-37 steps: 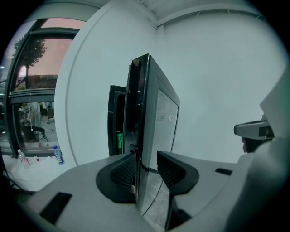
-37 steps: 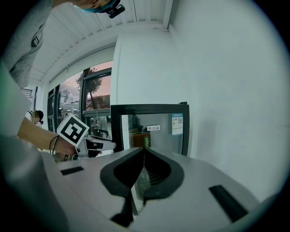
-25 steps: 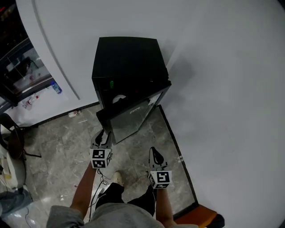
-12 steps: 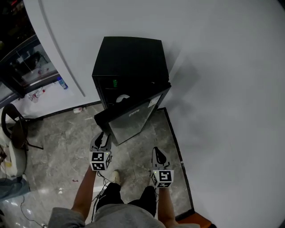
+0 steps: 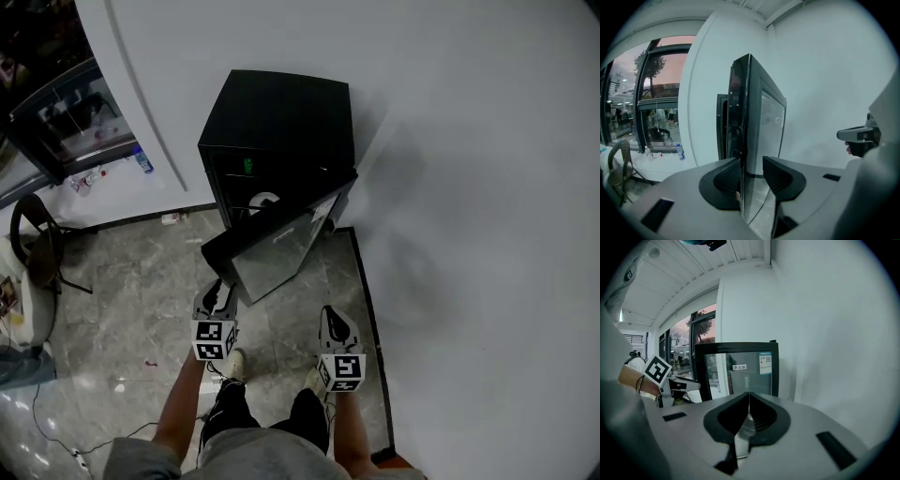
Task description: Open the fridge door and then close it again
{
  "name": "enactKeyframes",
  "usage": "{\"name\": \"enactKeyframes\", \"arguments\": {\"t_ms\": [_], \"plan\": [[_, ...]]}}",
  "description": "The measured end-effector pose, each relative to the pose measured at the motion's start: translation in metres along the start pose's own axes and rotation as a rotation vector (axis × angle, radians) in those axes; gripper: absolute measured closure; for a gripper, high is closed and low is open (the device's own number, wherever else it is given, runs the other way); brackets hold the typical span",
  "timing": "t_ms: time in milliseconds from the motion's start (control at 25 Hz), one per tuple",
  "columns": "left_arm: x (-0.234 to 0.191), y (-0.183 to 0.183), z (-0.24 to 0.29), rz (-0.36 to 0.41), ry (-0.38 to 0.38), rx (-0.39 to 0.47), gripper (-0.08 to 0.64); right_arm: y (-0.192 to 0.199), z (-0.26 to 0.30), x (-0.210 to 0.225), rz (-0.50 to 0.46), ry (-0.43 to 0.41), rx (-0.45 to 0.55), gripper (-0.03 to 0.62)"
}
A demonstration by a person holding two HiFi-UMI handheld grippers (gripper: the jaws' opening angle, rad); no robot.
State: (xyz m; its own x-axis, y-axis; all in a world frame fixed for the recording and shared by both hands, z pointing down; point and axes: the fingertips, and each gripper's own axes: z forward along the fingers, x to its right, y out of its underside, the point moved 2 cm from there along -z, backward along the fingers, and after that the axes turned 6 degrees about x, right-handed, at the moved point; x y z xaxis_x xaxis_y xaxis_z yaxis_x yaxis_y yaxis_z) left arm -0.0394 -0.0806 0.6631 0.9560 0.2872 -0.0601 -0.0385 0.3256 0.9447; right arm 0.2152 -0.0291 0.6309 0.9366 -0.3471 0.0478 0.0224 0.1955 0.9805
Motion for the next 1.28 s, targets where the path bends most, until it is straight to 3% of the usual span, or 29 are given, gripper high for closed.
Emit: {"name": "enactKeyframes", "arguments": {"t_ms": [520, 1280], "plan": [[0.055, 0.016, -0.029, -0.020, -0.063, 0.007, 0.426, -0.002, -0.026, 0.035, -0.020, -0.064, 0.015, 0.568], [0.130, 0.028, -0.049, -0.007, -0.071, 0.026, 0.428, 0.012, -0.053, 0.060, -0.018, -0.155, 0.020, 0.568]]}}
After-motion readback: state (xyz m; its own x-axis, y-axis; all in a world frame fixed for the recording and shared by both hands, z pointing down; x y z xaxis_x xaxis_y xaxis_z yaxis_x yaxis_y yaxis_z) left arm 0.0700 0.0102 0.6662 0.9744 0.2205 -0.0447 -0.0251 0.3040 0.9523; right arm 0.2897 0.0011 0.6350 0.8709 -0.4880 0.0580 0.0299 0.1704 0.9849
